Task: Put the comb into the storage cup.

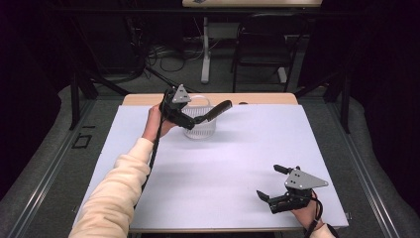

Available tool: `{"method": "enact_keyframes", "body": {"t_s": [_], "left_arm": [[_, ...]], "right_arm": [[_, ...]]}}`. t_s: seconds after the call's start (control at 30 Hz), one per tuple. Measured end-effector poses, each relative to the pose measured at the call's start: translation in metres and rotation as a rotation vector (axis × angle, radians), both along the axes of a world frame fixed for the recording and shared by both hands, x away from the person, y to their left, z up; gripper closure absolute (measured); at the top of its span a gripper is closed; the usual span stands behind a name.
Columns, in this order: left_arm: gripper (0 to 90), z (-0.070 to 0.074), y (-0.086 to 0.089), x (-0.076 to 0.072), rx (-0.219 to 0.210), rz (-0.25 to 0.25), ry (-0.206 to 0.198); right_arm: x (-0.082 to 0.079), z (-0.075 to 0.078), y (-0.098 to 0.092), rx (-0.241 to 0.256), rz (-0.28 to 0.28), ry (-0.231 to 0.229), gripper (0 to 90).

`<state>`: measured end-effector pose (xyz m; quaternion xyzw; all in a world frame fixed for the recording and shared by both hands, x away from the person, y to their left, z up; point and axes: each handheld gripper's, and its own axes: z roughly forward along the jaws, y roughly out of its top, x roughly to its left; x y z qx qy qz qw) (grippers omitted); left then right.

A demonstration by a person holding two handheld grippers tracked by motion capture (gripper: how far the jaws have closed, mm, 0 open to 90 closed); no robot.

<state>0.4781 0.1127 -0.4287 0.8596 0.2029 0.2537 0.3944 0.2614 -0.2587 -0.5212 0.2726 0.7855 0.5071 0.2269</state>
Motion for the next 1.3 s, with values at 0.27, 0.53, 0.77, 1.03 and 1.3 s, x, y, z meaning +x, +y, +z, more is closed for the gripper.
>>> {"method": "enact_keyframes", "body": {"t_s": [0.27,0.53,0.77,1.03,1.3], "left_arm": [[0.0,0.003,0.009,-0.010,0.005,0.015,0.042],[0.0,0.002,0.020,-0.018,0.004,0.045,0.079],[0.0,0.001,0.029,-0.026,-0.007,0.077,0.115],[0.0,-0.001,0.035,-0.035,0.004,0.096,0.144],[0.0,-0.002,0.045,-0.046,-0.031,0.126,0.168]], "right_arm": [[0.000,0.000,0.000,0.000,-0.002,-0.001,0.0],[0.000,0.000,0.000,0.001,-0.002,0.002,0.0],[0.000,0.000,0.000,0.003,-0.002,0.002,0.0],[0.000,0.000,0.000,0.001,-0.004,0.004,0.0],[0.000,0.000,0.000,0.001,-0.006,0.005,0.0]]}}
